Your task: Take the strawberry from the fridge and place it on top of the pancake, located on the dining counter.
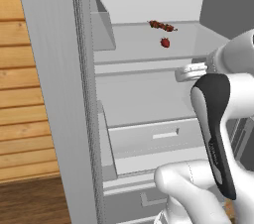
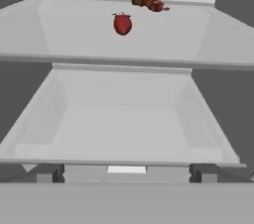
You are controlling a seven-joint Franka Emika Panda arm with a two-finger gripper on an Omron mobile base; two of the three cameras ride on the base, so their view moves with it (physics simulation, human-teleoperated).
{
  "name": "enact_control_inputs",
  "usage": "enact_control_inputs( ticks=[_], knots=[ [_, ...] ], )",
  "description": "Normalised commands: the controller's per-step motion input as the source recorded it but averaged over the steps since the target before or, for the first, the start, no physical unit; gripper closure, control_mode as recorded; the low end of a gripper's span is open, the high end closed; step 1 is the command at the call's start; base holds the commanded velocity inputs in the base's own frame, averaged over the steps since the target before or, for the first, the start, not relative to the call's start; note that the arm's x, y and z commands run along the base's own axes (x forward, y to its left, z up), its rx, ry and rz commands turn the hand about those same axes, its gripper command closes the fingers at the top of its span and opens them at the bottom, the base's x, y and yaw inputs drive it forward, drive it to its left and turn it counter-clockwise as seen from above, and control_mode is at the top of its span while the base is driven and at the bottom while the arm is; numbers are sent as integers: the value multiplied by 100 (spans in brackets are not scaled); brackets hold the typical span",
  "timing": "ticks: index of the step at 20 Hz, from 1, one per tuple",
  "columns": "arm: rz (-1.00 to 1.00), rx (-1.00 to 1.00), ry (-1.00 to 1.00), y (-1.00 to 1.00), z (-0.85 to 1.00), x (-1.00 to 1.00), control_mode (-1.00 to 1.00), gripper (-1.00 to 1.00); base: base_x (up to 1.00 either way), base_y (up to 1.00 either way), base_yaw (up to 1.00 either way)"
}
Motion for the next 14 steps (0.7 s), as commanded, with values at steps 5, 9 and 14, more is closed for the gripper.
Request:
enact_control_inputs(
  ticks=[5,9,14],
  knots=[
    [0,0,-16,0,41,23,-100,-100,0,0,0],
    [2,0,8,2,0,75,-100,-100,0,0,0],
    [1,0,0,24,-6,93,-100,-100,0,0,0]
  ],
)
